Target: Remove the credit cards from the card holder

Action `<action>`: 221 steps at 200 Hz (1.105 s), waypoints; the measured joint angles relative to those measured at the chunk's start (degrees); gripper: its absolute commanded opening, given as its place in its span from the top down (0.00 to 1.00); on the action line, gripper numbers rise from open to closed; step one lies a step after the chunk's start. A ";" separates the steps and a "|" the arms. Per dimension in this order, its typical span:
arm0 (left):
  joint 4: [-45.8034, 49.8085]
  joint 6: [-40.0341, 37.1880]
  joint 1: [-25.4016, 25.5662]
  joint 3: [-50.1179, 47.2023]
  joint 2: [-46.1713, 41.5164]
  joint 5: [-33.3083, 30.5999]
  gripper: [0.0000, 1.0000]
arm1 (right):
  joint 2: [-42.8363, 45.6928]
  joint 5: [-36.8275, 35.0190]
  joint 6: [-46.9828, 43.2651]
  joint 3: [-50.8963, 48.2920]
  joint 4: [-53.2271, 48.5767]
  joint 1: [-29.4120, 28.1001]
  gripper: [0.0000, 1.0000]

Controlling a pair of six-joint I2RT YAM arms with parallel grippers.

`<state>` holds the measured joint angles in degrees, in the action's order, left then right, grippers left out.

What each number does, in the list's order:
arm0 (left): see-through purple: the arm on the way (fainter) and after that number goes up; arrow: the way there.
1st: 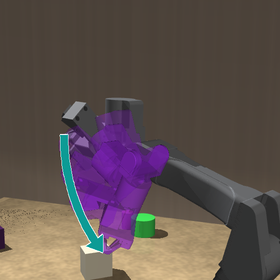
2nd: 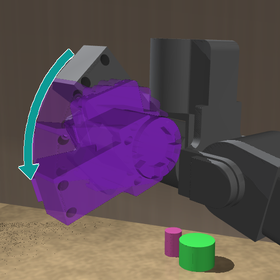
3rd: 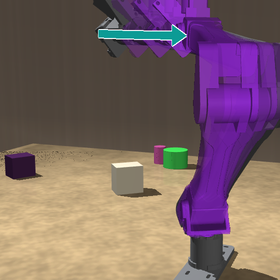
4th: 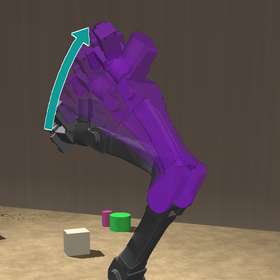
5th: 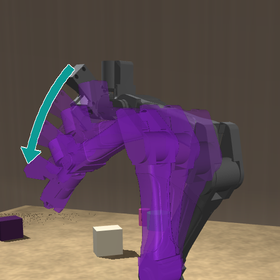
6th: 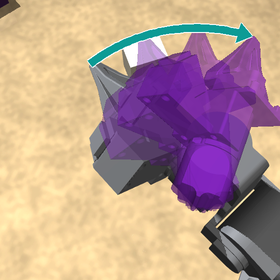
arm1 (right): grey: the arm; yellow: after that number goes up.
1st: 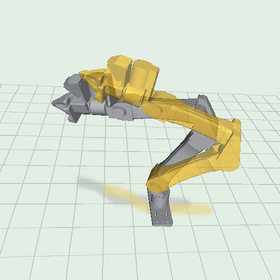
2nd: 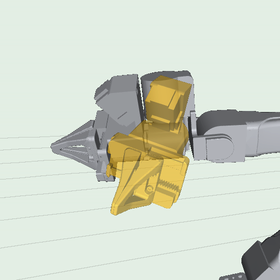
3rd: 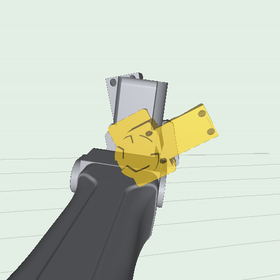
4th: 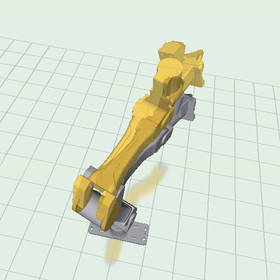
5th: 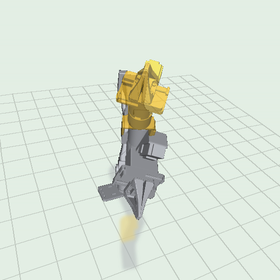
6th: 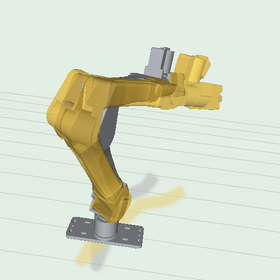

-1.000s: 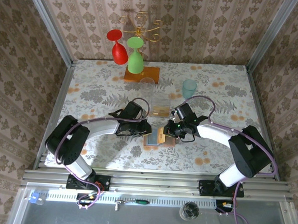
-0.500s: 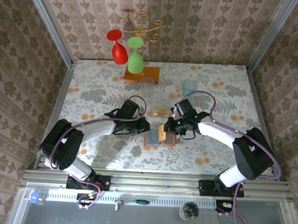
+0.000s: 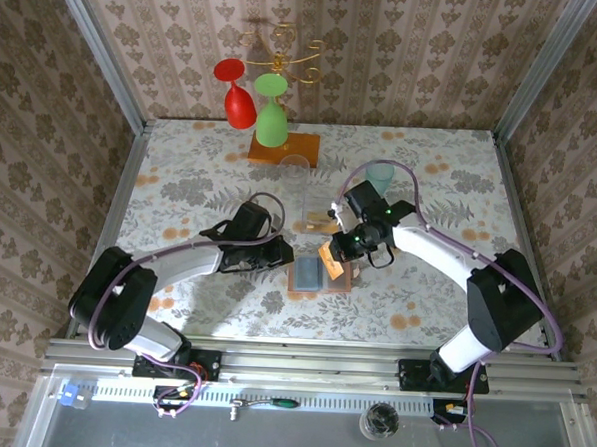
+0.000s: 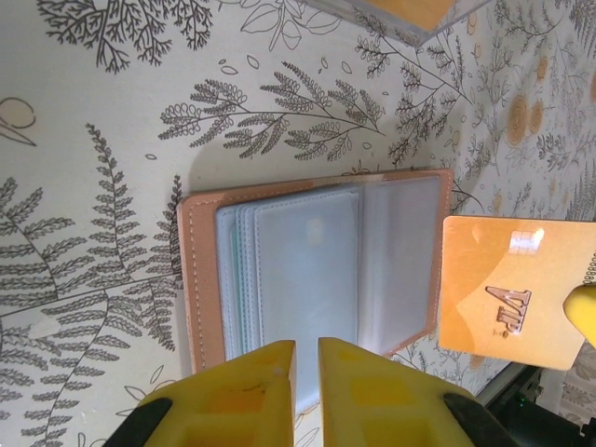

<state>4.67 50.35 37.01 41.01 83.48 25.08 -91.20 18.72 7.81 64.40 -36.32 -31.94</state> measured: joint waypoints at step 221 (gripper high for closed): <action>-1.07 2.03 -1.11 -3.54 -3.74 -1.86 0.84 | -26.82 -11.43 -52.04 43.60 -29.20 0.59 1.00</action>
<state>3.60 52.38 35.90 37.47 79.75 23.22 -118.02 7.29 -44.23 108.01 -65.52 -31.35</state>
